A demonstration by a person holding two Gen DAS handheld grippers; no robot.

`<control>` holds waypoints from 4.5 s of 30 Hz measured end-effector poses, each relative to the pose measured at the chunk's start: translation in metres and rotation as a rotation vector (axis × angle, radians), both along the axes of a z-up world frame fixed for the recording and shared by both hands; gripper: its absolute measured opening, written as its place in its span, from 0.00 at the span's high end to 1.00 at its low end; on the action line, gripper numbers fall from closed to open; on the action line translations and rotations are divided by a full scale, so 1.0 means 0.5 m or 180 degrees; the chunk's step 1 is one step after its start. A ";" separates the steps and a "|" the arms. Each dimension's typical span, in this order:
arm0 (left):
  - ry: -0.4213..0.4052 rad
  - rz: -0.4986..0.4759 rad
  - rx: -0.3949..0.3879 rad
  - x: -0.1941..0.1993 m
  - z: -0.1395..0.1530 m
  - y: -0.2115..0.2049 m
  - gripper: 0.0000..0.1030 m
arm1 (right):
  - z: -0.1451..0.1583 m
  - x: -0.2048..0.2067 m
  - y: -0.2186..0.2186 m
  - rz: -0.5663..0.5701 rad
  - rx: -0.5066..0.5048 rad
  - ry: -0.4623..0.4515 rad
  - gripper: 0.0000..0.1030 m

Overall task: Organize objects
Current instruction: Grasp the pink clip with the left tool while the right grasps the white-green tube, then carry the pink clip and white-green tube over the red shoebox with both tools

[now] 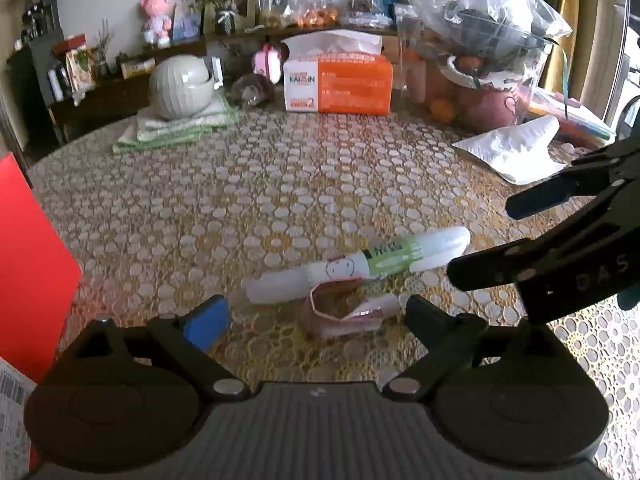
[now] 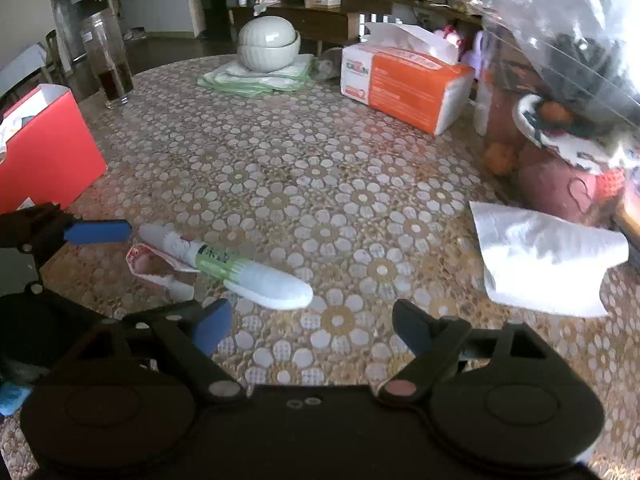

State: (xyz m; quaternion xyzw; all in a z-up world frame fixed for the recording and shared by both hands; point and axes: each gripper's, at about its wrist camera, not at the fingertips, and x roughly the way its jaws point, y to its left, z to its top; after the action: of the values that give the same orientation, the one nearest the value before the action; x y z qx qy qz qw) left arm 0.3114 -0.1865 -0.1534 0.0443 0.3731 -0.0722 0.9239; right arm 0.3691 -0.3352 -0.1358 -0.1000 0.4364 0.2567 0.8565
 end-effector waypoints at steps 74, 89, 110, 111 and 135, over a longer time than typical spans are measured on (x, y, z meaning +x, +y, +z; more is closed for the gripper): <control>0.0545 0.0166 -0.1232 -0.161 0.145 0.221 0.79 | 0.112 -0.410 0.060 -0.1536 0.0882 -0.0119 0.79; 0.0484 0.0083 -0.1264 -0.202 0.215 0.249 0.79 | 0.189 -0.442 0.086 -0.1465 0.0824 -0.0380 0.79; 0.0049 0.0047 -0.1081 -0.215 0.363 0.396 0.79 | 0.359 -0.380 0.257 -0.0833 0.0892 -0.0714 0.79; 0.0036 0.0072 -0.1059 -0.211 0.368 0.407 0.79 | 0.364 -0.372 0.272 -0.0791 0.0893 -0.0709 0.79; 0.0157 0.0696 -0.0487 -0.113 0.306 0.690 0.79 | 0.291 -0.194 0.583 -0.0297 0.0494 -0.0675 0.79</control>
State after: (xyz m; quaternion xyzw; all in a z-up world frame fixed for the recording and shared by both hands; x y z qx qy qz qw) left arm 0.2551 0.1586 -0.0001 -0.0689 0.3917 -0.0003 0.9175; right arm 0.2723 -0.0435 0.0095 -0.0397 0.3265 0.2375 0.9140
